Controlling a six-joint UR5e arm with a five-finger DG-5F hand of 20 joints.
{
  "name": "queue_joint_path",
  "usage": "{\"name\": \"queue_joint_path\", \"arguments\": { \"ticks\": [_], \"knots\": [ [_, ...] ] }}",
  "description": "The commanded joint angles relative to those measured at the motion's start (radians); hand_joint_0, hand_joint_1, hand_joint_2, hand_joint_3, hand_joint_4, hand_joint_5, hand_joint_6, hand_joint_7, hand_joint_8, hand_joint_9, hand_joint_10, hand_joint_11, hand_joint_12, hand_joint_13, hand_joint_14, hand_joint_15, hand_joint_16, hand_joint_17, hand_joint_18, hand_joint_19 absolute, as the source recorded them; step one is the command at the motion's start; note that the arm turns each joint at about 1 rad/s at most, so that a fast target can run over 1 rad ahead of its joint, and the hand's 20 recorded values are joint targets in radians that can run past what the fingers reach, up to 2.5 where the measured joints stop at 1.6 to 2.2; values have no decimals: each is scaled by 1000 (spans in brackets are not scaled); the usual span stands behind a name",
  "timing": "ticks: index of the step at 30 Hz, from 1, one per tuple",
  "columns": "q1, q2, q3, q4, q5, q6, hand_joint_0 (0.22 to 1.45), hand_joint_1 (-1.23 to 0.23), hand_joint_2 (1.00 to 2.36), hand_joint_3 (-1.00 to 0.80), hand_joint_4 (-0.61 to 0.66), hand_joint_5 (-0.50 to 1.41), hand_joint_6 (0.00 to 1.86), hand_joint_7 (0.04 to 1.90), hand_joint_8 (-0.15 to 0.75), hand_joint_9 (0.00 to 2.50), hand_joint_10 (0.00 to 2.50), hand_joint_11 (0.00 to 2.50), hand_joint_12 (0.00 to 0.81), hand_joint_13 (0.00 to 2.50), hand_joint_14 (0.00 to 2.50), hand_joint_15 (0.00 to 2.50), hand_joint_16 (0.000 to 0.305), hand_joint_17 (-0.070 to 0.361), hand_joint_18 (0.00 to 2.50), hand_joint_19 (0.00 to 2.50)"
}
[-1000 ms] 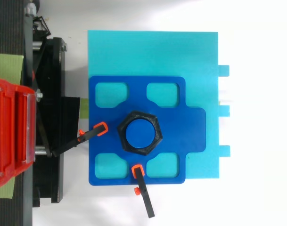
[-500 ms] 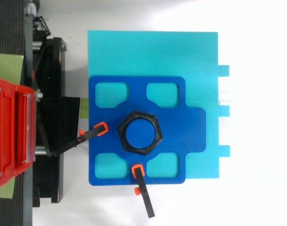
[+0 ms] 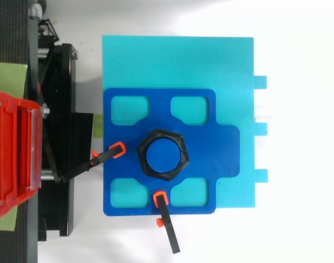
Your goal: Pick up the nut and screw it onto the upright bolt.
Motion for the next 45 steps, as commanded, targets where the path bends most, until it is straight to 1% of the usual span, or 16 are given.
{"name": "queue_joint_path", "arguments": {
  "ticks": [1,4,8,11,14,17,19,21,23,26,29,32,36,38,42,45],
  "knots": [
    [0,0,-1,0,-1,0,506,-478,1000,-500,147,-242,502,726,171,0,0,0,317,0,0,0,42,94,0,0],
    [0,0,1,0,0,0,506,-475,1000,-500,145,-238,502,664,173,0,0,0,322,0,0,0,43,97,0,0],
    [0,0,1,0,0,0,506,-475,1000,-500,138,-239,502,702,172,0,0,0,319,0,0,0,43,96,0,0],
    [0,0,-1,1,0,0,505,-475,1000,-500,135,-235,502,648,173,0,0,0,318,0,0,0,43,97,0,0],
    [0,0,1,1,-1,0,506,-478,1000,-500,138,-236,502,693,171,0,0,0,317,0,0,0,43,96,0,0],
    [0,0,1,0,0,0,506,-477,1000,-500,133,-235,502,668,174,0,0,0,318,0,0,0,43,97,0,0],
    [0,0,1,0,-1,0,505,-481,1000,-500,135,-238,502,704,172,0,0,0,318,0,0,0,43,96,0,0],
    [0,0,-1,0,0,0,506,-481,1000,-500,134,-238,502,701,174,0,0,0,319,0,0,0,43,96,0,0],
    [0,0,1,1,0,0,507,-485,1000,-500,136,-232,501,655,174,0,0,0,318,0,0,0,43,97,0,0],
    [0,0,-1,0,0,0,508,-485,1000,-500,139,-235,502,714,174,0,0,0,316,0,0,0,42,95,0,0],
    [0,0,1,0,0,0,508,-485,1000,-500,136,-232,502,660,172,0,0,0,317,0,0,0,43,97,0,0],
    [0,0,-1,0,0,0,508,-486,1000,-500,134,-235,502,710,172,0,0,0,316,0,0,0,42,95,0,0],
    [0,0,1,0,0,0,505,-482,1000,-500,125,-234,502,665,172,0,0,0,317,0,0,0,43,96,0,0],
    [0,0,1,0,0,0,505,-480,1000,-500,125,-237,502,715,175,0,0,0,315,0,0,0,42,95,0,0],
    [0,0,1,1,0,0,505,-474,1000,-500,132,-232,502,667,172,0,0,0,317,0,0,0,43,97,0,0],
    [0,0,1,0,0,0,506,-475,1000,-500,122,-238,502,710,174,0,0,0,315,0,0,0,42,95,0,0]
  ]
}}
